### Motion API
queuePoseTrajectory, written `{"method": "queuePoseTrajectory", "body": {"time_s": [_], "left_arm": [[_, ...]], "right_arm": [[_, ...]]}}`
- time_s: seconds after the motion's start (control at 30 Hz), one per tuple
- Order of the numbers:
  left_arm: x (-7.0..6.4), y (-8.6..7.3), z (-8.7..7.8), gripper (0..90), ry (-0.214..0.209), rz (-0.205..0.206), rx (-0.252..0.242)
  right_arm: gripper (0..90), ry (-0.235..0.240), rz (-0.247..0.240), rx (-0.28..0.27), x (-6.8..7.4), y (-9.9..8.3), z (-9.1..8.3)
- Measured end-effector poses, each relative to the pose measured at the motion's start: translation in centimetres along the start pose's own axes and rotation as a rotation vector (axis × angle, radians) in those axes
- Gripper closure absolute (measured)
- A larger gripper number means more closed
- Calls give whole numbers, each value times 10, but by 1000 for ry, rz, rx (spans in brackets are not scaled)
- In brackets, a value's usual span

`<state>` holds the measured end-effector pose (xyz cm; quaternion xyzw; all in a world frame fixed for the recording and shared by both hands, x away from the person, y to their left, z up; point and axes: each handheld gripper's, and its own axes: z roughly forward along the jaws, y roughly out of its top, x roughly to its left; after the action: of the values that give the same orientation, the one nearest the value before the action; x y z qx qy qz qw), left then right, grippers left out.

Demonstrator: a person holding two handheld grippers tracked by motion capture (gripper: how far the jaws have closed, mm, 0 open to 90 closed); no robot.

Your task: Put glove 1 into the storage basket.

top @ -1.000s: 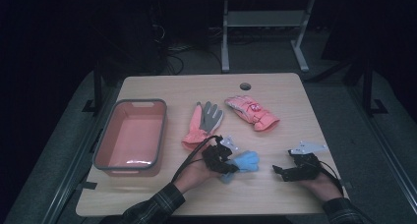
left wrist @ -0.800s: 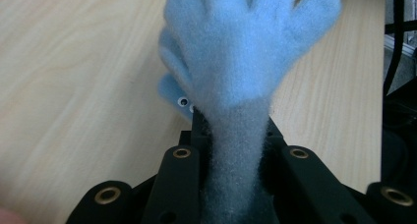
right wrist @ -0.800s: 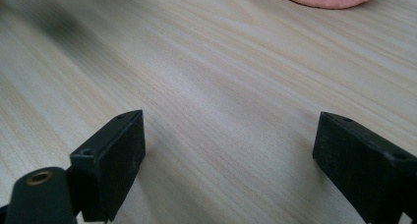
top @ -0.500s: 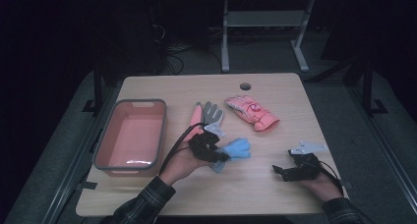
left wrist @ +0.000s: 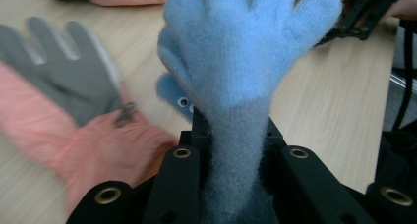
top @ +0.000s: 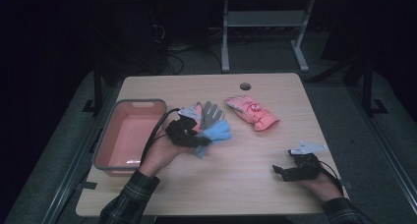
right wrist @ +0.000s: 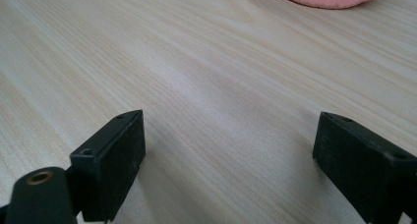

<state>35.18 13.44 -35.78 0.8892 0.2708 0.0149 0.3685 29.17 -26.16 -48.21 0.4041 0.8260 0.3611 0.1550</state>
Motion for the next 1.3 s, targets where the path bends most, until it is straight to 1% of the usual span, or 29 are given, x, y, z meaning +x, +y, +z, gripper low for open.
{"method": "queuePoseTrajectory", "body": {"time_s": [0.03, 0.07, 0.13, 0.2, 0.3, 0.33, 0.37, 0.47, 0.5, 0.53, 0.6, 0.63, 0.67, 0.7, 0.73, 0.77, 0.8, 0.83, 0.87, 0.97, 1.03, 1.2, 1.3], "left_arm": [[0, 0, 0, 766, 0, 0, 0], [6, -2, -8, 766, 22, -10, -7], [10, -4, -15, 766, 36, -36, -25], [16, -7, -23, 766, 52, -37, -26], [25, -11, -33, 766, 76, -57, -32], [25, -11, -33, 766, 76, -57, -32], [31, -15, -39, 766, 96, -67, -32], [39, -22, -49, 765, 126, -92, -33], [39, -22, -49, 766, 126, -92, -33], [45, -27, -57, 766, 144, -102, -25], [50, -33, -63, 766, 169, -127, -32], [50, -33, -63, 766, 169, -127, -32], [55, -39, -68, 765, 189, -142, -29], [57, -42, -71, 766, 200, -149, -27], [60, -44, -73, 765, 211, -157, -24], [60, -44, -73, 765, 211, -157, -24], [65, -51, -77, 765, 233, -171, -20], [65, -51, -77, 765, 233, -171, -20], [70, -57, -80, 765, 257, -180, -8], [78, -67, -85, 765, 289, -203, 1], [83, -73, -87, 765, 316, -226, 19], [97, -88, -89, 764, 344, -281, 31], [106, -96, -88, 763, 361, -301, 51]], "right_arm": [[117, 0, 0, 0, 0, 0, 0], [117, 0, 0, 0, 0, 0, 0], [117, 0, 0, 0, 0, 0, 0], [117, 0, 0, 0, 0, 0, 0], [117, 0, 0, 0, 0, 0, 0], [117, 0, 0, 0, 0, 0, 0], [117, 0, 0, 0, 0, 0, 0], [117, 0, 0, 1, 0, 0, 0], [117, 0, 0, 1, 0, 0, 0], [117, 0, 1, 0, 0, 0, 0], [117, 0, 1, 0, 0, 0, 0], [117, -1, 1, 0, 0, 0, 0], [117, -1, 4, 0, 0, 0, 0], [117, -2, 3, -1, 0, 0, 0], [117, -1, 4, -1, 0, 0, 0], [117, -2, 4, 0, 0, 0, 0], [117, -2, 4, -1, 0, 0, 0], [117, -2, 4, -1, 0, 0, 0], [117, -2, 4, -1, 0, 0, 0], [117, -2, 4, -1, 0, 0, 0], [117, -2, 4, -1, 0, 0, 0], [117, -2, 4, -1, 0, 0, 0], [117, -2, 4, -1, 0, 0, 0]]}}
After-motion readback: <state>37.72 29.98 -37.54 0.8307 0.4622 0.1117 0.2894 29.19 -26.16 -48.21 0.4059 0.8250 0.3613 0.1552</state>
